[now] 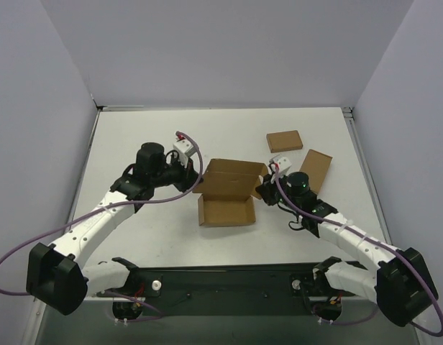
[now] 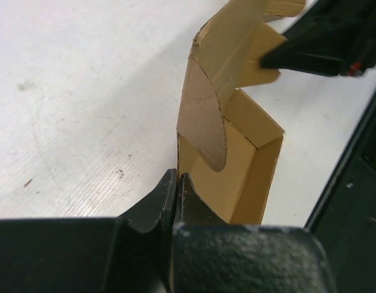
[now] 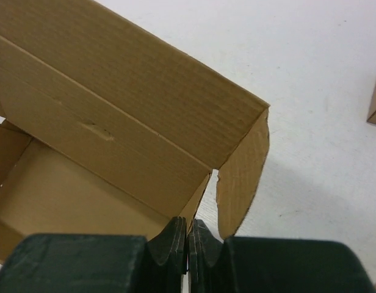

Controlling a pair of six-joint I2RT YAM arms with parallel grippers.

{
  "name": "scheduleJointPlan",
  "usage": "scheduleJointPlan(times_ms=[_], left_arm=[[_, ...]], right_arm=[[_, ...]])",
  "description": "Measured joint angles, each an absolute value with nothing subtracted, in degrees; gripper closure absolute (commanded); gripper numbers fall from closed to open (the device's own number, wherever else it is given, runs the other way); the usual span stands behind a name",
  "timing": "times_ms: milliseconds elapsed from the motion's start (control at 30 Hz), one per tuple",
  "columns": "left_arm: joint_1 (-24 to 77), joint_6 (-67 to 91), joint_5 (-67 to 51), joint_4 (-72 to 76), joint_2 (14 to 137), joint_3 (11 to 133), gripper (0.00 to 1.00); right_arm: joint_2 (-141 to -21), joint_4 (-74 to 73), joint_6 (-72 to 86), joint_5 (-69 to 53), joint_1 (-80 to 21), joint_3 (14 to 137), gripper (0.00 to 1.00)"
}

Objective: Fold the paper box

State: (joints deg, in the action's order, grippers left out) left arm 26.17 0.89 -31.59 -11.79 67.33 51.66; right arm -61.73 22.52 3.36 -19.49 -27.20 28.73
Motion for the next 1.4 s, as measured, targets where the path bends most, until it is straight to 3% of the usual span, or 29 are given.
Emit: scheduleJointPlan(times_ms=[167, 600, 800, 1400], left_arm=[[30.0, 4.7, -18.2, -10.6, 69.3, 51.4, 1.00], [45.4, 11.0, 13.8, 5.7, 74.4, 44.2, 1.00], [48.6, 14.3, 22.3, 12.2, 77.9, 41.2, 1.00], [56.1, 22.2, 36.5, 22.0, 82.7, 36.8, 1.00]], right_arm=[[-61.4, 23.4, 6.1, -0.9, -36.8, 26.9, 1.00], [-69.8, 29.9, 11.8, 32.7, -49.3, 26.3, 0.97], [-71.6, 31.9, 15.4, 40.4, -53.0, 25.6, 0.91], [-74.3, 21.3, 31.9, 52.8, -61.9, 26.5, 0.94]])
